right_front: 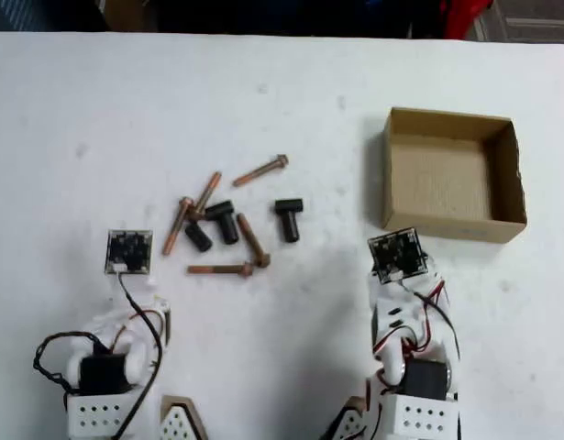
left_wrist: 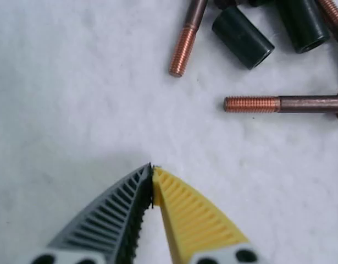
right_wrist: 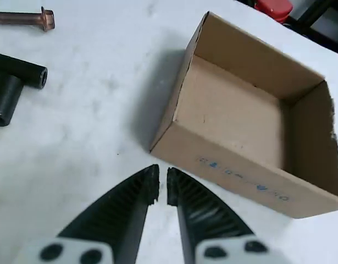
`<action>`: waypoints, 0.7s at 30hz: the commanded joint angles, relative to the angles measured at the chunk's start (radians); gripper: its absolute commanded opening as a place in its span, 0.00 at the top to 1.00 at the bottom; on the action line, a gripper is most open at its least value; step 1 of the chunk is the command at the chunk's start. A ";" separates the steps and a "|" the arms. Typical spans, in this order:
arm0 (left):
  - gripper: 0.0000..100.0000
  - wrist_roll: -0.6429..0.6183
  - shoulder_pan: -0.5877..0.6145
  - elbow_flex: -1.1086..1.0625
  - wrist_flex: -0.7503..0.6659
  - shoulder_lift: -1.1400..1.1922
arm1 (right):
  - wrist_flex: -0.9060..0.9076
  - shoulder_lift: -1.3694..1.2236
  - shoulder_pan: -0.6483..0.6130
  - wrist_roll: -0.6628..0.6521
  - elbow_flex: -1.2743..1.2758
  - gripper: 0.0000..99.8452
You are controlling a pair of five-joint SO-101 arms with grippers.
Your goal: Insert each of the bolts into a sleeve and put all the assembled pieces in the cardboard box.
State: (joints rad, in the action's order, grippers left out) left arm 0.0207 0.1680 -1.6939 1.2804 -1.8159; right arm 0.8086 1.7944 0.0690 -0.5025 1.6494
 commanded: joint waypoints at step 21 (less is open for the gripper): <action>0.98 -0.006 -0.001 0.002 0.005 -0.010 | 0.134 -0.001 0.030 -0.049 -0.172 0.98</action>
State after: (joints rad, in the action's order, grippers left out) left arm 0.0207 0.1680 -1.6939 1.2804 -1.8159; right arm 0.9375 1.7944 0.0675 -0.5178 1.5190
